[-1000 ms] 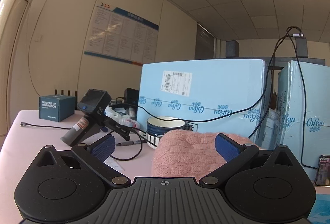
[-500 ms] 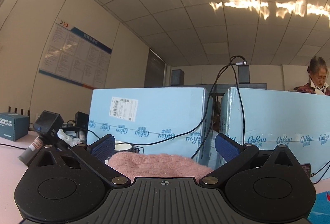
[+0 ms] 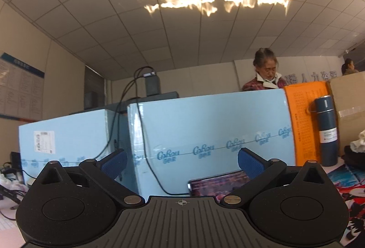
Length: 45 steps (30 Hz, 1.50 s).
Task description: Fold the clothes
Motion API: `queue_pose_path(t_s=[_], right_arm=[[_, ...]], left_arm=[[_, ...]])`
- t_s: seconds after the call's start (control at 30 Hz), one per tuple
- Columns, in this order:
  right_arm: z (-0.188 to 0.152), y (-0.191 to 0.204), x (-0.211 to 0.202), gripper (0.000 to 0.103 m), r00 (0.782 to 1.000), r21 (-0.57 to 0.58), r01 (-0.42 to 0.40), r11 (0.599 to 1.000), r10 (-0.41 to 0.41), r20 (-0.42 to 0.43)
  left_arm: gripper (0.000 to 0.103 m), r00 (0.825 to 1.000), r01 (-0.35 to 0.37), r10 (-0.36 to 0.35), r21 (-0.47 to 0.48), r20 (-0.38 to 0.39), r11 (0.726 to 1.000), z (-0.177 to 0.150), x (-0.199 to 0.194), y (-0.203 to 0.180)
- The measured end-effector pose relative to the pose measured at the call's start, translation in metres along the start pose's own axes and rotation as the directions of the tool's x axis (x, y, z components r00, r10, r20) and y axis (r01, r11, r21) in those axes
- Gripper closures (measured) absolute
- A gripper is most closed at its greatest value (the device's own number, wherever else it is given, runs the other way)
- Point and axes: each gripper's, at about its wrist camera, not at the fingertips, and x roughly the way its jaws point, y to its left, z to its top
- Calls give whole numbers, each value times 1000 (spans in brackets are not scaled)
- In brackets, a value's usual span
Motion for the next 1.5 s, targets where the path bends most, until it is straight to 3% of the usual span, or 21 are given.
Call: queue_pose_path(t_s=[0.07,0.17,0.23,0.3,0.43,0.5,0.6,0.73,0.77,0.87,0.93,1.07,1.2,1.33,1.43,1.5], right_arm=[[4,-15,-2,0,999,13,44,999,-44,13],[10,-36,-3,0,994,27,106,994,-106,27],[14,-48,-2,0,991,37,133,990,-134,27],[20,-60,0,0,987,51,155,987,-156,26],[31,-86,4,0,976,95,209,973,-213,40],[38,-101,6,0,967,138,243,960,-251,48],[49,-124,12,0,953,204,279,938,-297,65],[65,-149,20,0,939,240,301,923,-332,96],[70,-156,23,0,936,247,306,920,-338,98],[82,-174,37,0,931,274,321,907,-355,82],[88,-182,48,0,934,290,318,903,-351,69],[92,-193,66,0,951,307,280,910,-307,45],[88,-193,64,0,970,291,196,936,-229,83],[87,-190,49,0,988,278,59,959,-97,123],[86,-189,44,0,997,319,-40,947,16,79],[83,-190,43,0,987,384,-160,909,156,44]], left_arm=[[0,993,114,-115,-27,-25,993,5,4,-21],[0,948,297,-304,-84,-94,951,7,17,-56],[0,896,401,-419,-137,-146,906,6,28,-74],[0,825,492,-530,-213,-194,844,2,41,-93],[0,688,555,-682,-424,-249,715,-1,66,-128],[0,591,546,-774,-595,-226,590,-1,78,-143],[0,462,473,-872,-788,-159,394,-9,107,-161],[0,328,334,-945,-932,-25,140,-28,133,-185],[0,300,300,-954,-950,4,91,-33,137,-192],[0,243,221,-970,-975,33,22,-43,144,-213],[0,229,214,-974,-976,-1,51,-44,147,-227],[0,217,250,-976,-968,36,20,-36,142,-237],[0,232,276,-972,-961,46,20,-37,141,-241],[0,248,280,-968,-960,44,28,-45,145,-241],[0,258,273,-965,-962,56,17,-50,149,-236],[0,268,268,-961,-963,67,8,-52,152,-231]])
